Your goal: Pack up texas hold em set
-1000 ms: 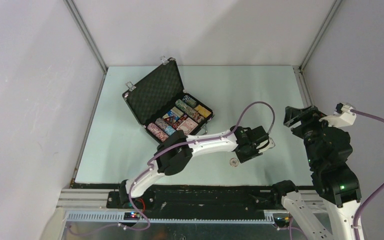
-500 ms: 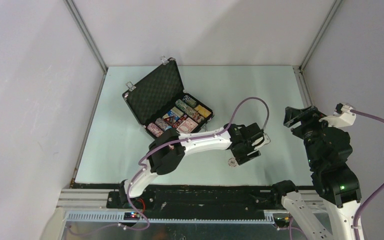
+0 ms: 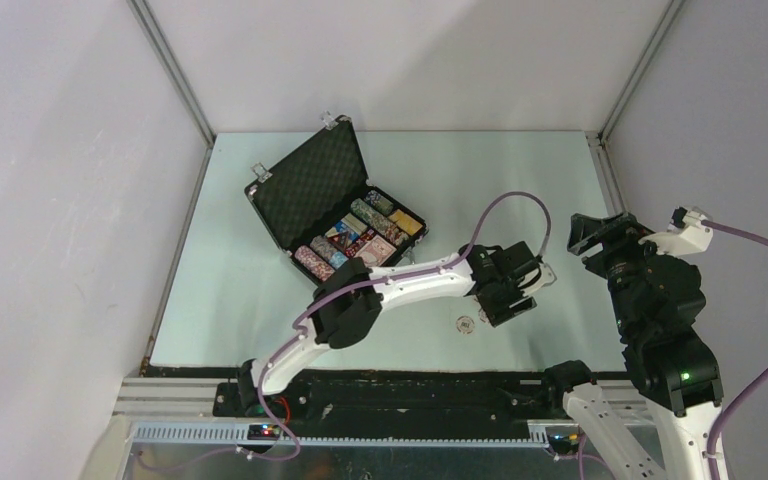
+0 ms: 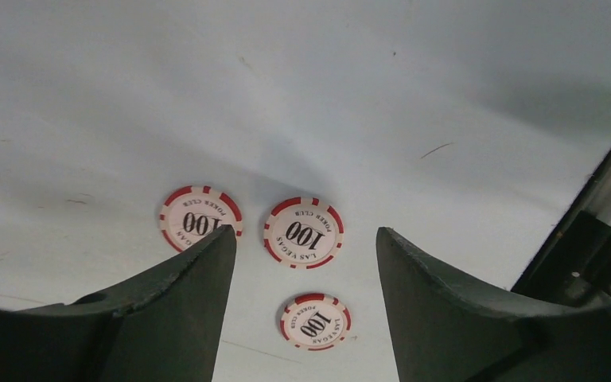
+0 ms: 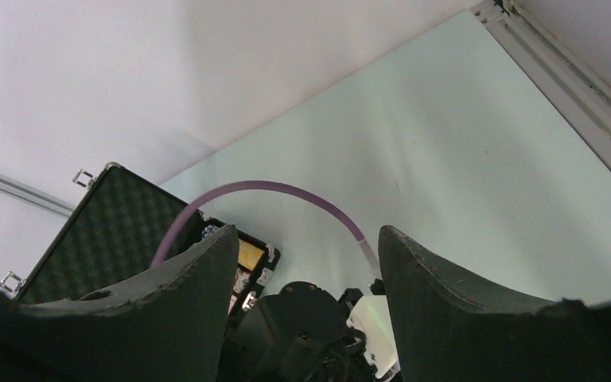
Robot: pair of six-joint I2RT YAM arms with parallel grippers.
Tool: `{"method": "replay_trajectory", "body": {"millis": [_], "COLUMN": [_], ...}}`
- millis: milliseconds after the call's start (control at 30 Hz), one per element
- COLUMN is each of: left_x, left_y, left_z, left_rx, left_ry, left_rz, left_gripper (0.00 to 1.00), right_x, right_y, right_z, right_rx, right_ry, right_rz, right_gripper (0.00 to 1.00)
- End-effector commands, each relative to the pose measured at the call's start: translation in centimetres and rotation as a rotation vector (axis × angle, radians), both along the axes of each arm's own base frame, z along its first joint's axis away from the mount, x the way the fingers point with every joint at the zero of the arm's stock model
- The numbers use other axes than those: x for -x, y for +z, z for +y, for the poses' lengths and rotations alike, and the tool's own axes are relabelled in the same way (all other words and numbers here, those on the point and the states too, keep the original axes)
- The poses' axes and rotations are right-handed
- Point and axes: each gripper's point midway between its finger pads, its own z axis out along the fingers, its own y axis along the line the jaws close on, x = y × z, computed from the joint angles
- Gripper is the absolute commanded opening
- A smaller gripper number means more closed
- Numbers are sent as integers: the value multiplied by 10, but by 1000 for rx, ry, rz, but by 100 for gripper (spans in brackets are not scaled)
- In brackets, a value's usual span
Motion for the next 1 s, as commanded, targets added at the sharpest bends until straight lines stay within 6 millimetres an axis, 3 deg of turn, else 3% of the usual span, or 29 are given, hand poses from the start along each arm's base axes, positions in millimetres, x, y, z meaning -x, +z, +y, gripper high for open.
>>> {"method": "replay_trajectory", "body": {"millis": [0, 267, 433, 733, 967], "left_x": [1, 2, 4, 13, 12], "left_y": [-9, -23, -30, -41, -45], "left_z": [-2, 0, 2, 22, 23], "left_rx": [-18, -43, -64, -162, -178], "left_ry": [9, 3, -1, -21, -28], "left_rz": [21, 34, 45, 76, 56], "left_gripper": [71, 66, 57, 55, 42], "right_x": [1, -1, -1, 0, 2], "right_y": [4, 5, 4, 3, 3], "right_z": [-4, -3, -3, -3, -3], "right_rx": [6, 4, 4, 0, -12], "right_ry": [-20, -15, -15, -14, -17], "right_rz": [-15, -17, -17, -12, -15], "right_gripper": [68, 68, 68, 68, 68]}}
